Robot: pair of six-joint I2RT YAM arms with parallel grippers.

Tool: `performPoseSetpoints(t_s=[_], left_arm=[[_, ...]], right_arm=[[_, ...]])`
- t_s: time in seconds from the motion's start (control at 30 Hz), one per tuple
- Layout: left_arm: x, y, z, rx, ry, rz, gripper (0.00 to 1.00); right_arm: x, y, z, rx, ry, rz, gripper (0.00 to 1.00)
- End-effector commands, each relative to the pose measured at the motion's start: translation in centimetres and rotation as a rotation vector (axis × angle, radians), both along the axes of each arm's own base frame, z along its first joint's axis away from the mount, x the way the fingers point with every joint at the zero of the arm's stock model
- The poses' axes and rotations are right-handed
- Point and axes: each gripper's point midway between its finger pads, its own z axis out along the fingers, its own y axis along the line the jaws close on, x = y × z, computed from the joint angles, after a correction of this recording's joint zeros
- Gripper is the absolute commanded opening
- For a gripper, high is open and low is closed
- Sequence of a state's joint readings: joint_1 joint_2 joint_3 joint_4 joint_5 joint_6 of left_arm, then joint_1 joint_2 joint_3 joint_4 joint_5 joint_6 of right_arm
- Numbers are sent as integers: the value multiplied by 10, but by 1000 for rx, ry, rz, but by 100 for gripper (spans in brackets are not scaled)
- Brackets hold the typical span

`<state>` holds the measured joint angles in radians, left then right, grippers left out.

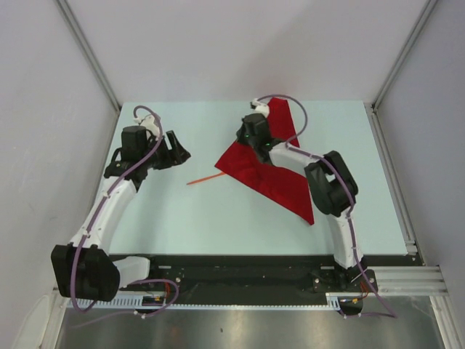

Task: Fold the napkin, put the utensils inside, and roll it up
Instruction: Fold the napkin

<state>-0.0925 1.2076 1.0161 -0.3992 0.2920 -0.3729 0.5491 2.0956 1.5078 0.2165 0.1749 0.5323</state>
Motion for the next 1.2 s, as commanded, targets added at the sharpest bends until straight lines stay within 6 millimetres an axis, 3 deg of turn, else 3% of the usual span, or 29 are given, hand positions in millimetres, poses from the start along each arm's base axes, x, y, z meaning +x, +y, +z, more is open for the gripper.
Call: performPoseSetpoints(t_s=[0.0,0.13,0.4,0.7,1.0,1.1,1.17], left_arm=[[-8,9,2,44,-20,-8,75],[-12,8,4,21,-34,-18,74],[-13,9,7,-4,-44,-22,74],[-13,9,4,-10,-36,-20,74],[-13,9,0,-12,-25,-20,75],[-13,9,-1,-11,-21,-19,75],[-12,10,-1,-9,-18,-15,75]], right_arm=[[4,32,-17,-124,7,-44,0],[-10,52,-41,-157,32,-7,0],[-29,64,-65,-223,53,65,0],[-48,78,-71,-253,40,124,0],[-52,89,-74,-227,40,157,5],[-52,95,-72,-209,36,177,12],[-53,101,-70,-195,37,202,33]])
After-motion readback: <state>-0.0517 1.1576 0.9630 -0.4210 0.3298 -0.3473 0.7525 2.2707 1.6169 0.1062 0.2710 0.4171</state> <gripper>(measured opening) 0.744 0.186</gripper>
